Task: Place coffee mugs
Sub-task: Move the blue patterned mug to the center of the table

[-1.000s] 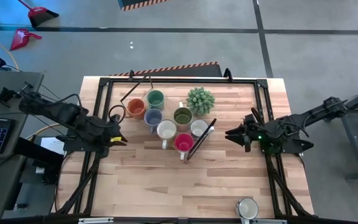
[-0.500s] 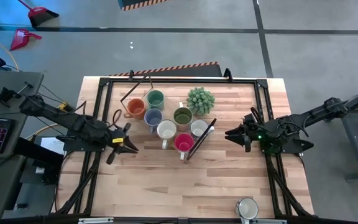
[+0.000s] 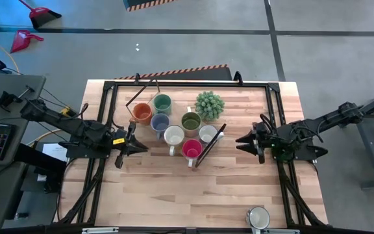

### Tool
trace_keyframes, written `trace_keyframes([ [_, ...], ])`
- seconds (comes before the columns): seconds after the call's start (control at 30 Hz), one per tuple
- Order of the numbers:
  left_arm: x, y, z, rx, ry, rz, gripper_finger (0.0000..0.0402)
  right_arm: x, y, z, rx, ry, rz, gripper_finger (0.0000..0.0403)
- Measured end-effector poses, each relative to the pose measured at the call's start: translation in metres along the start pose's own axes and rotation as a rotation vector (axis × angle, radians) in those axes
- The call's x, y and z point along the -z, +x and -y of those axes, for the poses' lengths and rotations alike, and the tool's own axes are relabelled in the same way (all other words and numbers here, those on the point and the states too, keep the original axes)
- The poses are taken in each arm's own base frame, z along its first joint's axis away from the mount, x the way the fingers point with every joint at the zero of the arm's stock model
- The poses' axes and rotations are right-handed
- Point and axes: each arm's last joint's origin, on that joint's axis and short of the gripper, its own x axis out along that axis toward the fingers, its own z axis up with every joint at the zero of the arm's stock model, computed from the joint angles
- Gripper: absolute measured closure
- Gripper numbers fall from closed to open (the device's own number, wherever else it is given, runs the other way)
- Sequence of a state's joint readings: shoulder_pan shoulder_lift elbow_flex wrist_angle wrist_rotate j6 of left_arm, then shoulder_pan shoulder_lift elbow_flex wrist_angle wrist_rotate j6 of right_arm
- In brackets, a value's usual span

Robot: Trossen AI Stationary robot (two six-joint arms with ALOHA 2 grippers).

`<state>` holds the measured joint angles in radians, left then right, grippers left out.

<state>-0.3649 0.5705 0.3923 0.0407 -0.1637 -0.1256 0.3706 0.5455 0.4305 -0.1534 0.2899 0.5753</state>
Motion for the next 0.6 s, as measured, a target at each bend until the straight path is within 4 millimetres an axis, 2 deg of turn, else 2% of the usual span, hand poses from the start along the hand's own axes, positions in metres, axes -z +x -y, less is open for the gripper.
trace_keyframes([
  [0.13,-0.002,0.000,0.000,-0.007,-0.004,0.019,0.0380,-0.002,-0.005,-0.003,-0.082,-0.033,-0.085,0.0258],
  [0.4,-0.002,0.000,-0.001,-0.028,-0.032,0.021,0.0381,-0.023,-0.026,-0.020,-0.152,-0.063,-0.443,0.0258],
  [0.5,-0.002,0.000,-0.001,-0.028,-0.033,0.022,0.0381,-0.024,-0.029,-0.028,-0.168,-0.005,-0.608,0.0258],
  [0.6,-0.003,0.000,0.000,-0.026,-0.044,0.037,0.0381,-0.025,-0.023,-0.042,-0.229,0.058,-0.729,0.0258],
])
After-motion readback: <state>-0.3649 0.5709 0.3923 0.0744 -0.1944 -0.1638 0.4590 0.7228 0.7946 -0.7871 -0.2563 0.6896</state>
